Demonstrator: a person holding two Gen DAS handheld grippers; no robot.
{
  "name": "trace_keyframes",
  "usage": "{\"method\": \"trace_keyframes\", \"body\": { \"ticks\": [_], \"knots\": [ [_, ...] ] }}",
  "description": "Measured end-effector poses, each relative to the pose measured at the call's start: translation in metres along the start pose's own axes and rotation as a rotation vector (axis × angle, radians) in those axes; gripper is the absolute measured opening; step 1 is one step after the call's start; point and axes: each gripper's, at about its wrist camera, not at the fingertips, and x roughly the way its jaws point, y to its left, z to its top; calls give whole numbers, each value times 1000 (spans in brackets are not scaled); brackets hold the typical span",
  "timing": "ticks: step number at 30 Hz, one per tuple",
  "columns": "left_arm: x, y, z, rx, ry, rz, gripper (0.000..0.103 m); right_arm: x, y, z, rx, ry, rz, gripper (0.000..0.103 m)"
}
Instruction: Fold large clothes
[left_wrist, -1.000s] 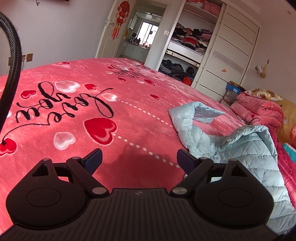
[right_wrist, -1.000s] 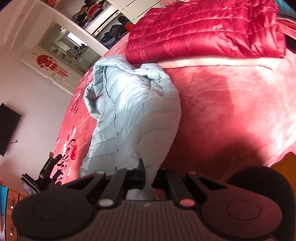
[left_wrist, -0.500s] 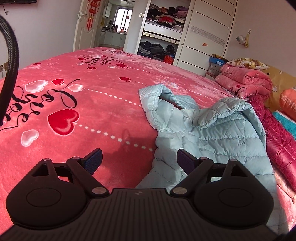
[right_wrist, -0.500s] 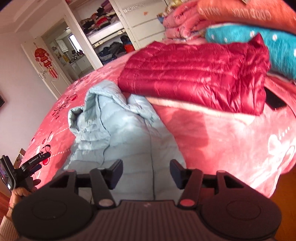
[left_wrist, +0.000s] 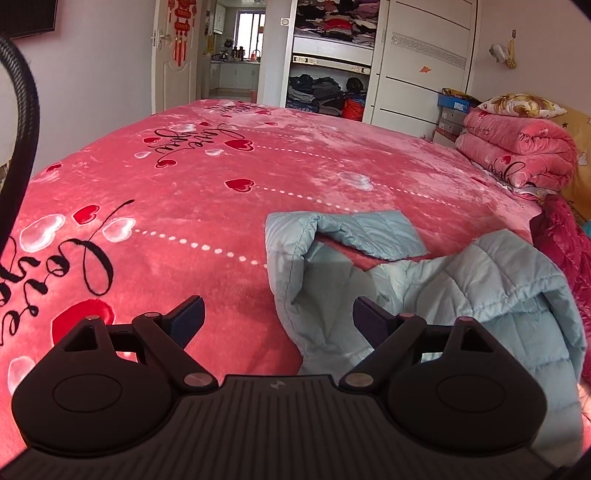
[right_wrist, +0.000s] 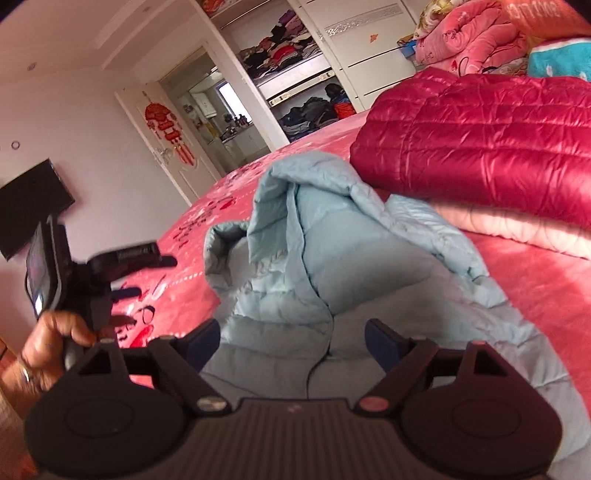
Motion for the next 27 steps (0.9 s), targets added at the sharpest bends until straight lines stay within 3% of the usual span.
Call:
{"method": "trace_keyframes", "body": {
  "ticks": [4,11,15,17,18,20,21,22,24,27],
  "knots": [
    [46,-7,15,31,30,37,103,21,-6,-11,-79,50,-5,86],
    [125,-20,25,79,70,146,103,35,-10,-2,-23,59,85,87],
    [152,-19,28,73,80,210,83,41,-13,-3,-27,62,75,88],
    [164,-18,28,86,79,264,61,45,-15,-4,-20,72,67,88],
    [167,-17,27,91,75,267,44,46,-15,-4,-22,74,66,88],
    [167,-16,25,115,47,298,34,51,-16,-4,-40,78,59,89],
    [167,-15,24,134,29,324,24,52,-14,-5,-54,78,57,89],
    [166,-15,23,152,16,346,19,52,-12,-6,-72,77,56,90],
    [162,-8,22,187,-14,399,18,54,-7,-7,-103,81,59,90],
    [157,22,26,160,-20,463,17,58,0,-9,-155,93,64,90]
  ]
}}
